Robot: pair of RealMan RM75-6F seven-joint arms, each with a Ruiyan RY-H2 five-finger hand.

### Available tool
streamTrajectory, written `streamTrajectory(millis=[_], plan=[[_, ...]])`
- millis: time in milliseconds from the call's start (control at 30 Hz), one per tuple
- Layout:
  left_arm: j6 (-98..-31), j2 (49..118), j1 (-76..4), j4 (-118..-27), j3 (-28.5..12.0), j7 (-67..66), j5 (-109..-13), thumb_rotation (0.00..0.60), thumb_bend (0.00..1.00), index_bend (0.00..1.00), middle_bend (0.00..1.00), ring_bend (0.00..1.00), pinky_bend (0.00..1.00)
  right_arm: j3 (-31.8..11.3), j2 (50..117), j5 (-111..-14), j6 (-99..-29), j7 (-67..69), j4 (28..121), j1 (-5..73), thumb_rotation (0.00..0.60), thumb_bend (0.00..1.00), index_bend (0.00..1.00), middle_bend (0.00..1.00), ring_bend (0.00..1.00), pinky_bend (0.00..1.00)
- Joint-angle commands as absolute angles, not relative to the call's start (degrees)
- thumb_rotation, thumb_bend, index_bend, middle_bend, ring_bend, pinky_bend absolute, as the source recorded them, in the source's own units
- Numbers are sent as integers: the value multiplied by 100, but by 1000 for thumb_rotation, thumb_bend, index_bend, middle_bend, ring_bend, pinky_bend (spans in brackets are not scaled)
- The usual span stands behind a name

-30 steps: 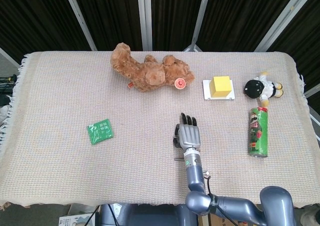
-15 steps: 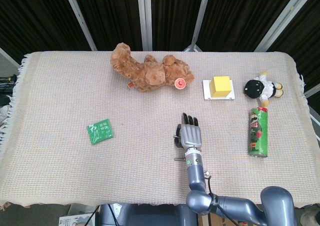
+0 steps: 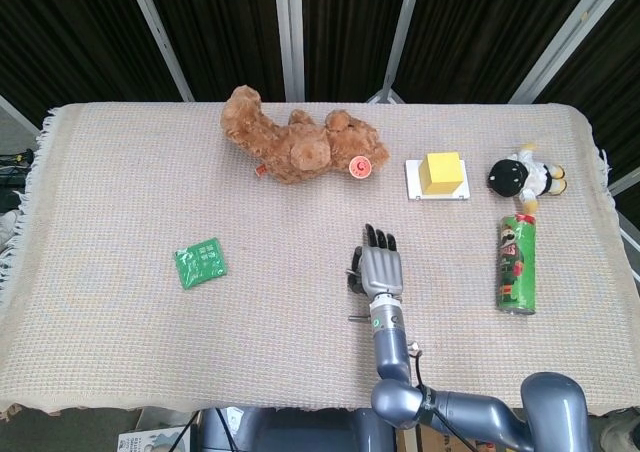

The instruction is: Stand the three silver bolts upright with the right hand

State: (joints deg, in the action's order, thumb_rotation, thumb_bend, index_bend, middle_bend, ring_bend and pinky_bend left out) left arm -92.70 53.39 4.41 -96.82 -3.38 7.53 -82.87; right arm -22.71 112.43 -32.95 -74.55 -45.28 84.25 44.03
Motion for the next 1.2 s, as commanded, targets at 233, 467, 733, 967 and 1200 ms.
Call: streamTrajectory(millis=[233, 467, 733, 967, 1200], plan=[[-9249, 5341, 431, -9684, -332, 733, -8294, 600, 79, 85, 50, 0, 77, -2371, 11198, -3316, -7489, -4512, 8530, 4446, 600, 385, 611, 0, 51, 71], [-9239, 5341, 427, -9690, -336, 725, -8280, 600, 79, 85, 50, 0, 77, -2416, 11151, -3272, -7504, -4512, 8623, 4463, 600, 385, 611, 0, 51, 71], [-9209, 5350, 414, -9723, -348, 666, -8233, 600, 79, 85, 49, 0, 77, -2482, 11072, -3217, -7496, -4475, 8774, 4479, 600, 386, 611, 0, 52, 71], [-9200, 5348, 413, -9751, -355, 632, -8205, 600, 79, 85, 48, 0, 77, -2495, 11030, -3188, -7525, -4448, 8845, 4495, 600, 385, 611, 0, 51, 71], [-9178, 5345, 403, -9768, -357, 610, -8189, 600, 79, 85, 47, 0, 77, -2484, 11013, -3168, -7528, -4430, 8865, 4508, 600, 385, 611, 0, 51, 71]])
